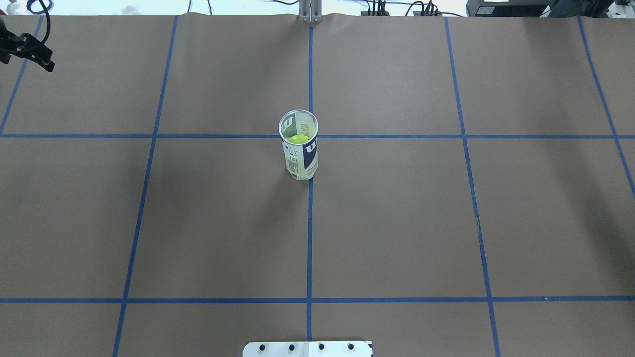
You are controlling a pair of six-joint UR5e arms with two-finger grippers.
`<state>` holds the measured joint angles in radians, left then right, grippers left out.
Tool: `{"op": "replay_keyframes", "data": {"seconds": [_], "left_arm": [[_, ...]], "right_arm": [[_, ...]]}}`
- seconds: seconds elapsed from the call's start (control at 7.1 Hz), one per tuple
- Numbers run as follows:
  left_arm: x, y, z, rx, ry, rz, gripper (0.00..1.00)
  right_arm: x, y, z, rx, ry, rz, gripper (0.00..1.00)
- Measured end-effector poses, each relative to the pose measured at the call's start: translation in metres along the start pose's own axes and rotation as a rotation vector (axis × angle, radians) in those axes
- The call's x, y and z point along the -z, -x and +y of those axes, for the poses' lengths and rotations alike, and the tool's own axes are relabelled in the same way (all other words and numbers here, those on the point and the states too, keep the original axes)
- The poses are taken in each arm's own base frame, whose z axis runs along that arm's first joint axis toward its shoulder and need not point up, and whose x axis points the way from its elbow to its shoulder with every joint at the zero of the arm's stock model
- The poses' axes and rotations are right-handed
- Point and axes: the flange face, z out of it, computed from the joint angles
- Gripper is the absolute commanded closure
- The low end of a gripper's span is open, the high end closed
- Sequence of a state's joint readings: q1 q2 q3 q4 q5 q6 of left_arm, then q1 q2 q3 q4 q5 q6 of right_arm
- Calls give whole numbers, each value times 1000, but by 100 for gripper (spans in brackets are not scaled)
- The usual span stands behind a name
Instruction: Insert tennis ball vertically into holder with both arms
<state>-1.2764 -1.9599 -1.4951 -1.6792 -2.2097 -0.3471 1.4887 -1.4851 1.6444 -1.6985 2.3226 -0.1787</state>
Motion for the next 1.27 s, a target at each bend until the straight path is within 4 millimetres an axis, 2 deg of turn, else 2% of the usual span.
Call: {"op": "replay_keyframes", "data": {"seconds": [0.14, 0.28, 0.56, 0.84, 0.99, 1.27], "left_arm": [[5, 16, 3, 25, 11, 16, 0], [6, 39, 16, 36, 30, 32, 0], [4, 109, 59, 56, 59, 35, 0], [7, 182, 112, 73, 73, 60, 0], [2, 203, 132, 87, 88, 63, 0], [-6, 220, 155, 112, 112, 62, 0]], "right_arm": [[-9, -18, 14, -15, 27, 48, 1], [-12, -34, 26, -41, 41, 76, 1], [-10, -53, 44, -93, 38, 73, 1], [-8, -60, 55, -123, 23, 31, 1], [-5, -62, 57, -136, 15, 22, 1], [-1, -62, 59, -161, 2, -6, 1]]}}
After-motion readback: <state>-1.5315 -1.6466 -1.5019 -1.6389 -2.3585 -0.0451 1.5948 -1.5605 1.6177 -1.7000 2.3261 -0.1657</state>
